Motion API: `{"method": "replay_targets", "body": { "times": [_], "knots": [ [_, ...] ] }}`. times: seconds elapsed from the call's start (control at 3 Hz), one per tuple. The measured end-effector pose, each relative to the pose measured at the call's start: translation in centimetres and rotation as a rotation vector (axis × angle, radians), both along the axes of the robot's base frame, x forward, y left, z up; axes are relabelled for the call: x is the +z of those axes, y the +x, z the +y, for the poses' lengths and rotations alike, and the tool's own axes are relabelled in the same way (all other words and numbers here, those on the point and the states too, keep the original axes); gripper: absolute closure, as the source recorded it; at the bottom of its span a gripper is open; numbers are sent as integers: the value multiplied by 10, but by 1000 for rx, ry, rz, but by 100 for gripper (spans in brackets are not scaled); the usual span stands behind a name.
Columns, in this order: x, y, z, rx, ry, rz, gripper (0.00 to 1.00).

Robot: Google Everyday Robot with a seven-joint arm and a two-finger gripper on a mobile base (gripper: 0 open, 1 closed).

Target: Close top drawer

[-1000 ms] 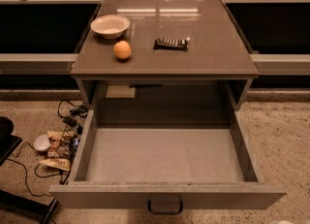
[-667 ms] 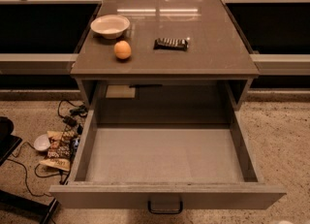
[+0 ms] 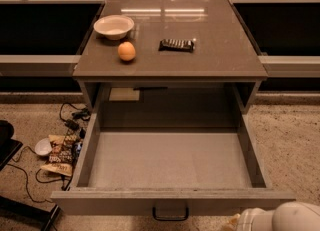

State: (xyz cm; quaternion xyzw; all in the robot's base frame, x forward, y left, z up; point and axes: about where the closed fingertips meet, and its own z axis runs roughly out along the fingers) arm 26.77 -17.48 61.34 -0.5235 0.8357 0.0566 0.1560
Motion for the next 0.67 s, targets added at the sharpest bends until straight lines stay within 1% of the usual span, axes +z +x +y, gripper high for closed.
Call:
{"method": "replay_targets", "body": {
  "times": [0.33,0.67],
  "knots": [
    [-8,34,26,89,76,-49,100],
    [-7,54,37,125,100,-75,100]
  ]
}}
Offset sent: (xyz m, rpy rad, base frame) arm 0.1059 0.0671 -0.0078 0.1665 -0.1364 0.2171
